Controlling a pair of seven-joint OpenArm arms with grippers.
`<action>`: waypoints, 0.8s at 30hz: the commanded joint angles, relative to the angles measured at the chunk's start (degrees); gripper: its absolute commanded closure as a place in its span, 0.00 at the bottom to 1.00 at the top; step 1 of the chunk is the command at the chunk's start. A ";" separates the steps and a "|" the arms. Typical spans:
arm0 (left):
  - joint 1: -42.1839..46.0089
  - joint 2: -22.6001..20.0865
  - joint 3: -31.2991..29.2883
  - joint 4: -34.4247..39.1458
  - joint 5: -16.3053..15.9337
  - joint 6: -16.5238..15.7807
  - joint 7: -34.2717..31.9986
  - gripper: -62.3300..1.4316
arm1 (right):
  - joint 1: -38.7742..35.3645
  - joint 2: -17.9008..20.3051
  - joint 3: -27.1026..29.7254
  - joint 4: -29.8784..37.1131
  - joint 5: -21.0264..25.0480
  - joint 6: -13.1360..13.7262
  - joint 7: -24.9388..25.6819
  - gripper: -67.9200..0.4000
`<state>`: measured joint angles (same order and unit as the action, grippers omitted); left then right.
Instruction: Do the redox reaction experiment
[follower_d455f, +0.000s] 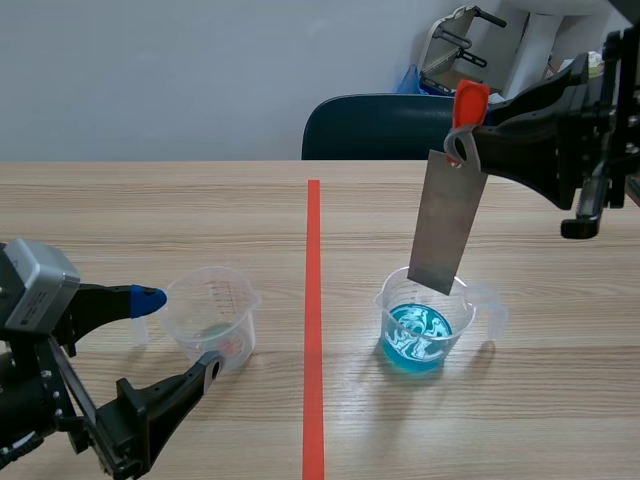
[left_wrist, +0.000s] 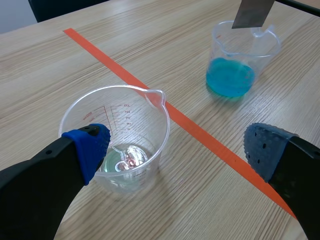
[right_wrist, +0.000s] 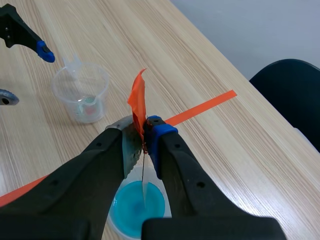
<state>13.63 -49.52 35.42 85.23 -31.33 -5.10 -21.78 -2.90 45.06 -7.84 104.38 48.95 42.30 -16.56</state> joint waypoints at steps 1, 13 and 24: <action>-0.33 0.24 -0.31 0.76 -0.20 -0.13 -1.18 0.08 | 0.68 0.00 -0.55 -0.31 -0.22 0.42 2.43 0.99; -0.33 0.24 -0.31 0.76 -0.20 -0.13 -1.22 0.08 | 0.70 -0.61 -7.50 -6.91 -11.39 0.42 14.91 0.99; -0.33 0.26 -0.31 0.76 -0.20 -0.13 -1.42 0.08 | 0.70 -4.46 -10.32 -13.20 -25.27 0.42 22.34 0.99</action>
<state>13.63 -49.52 35.42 85.23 -31.35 -5.13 -22.22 -2.87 40.51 -18.46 90.89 23.24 42.26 4.82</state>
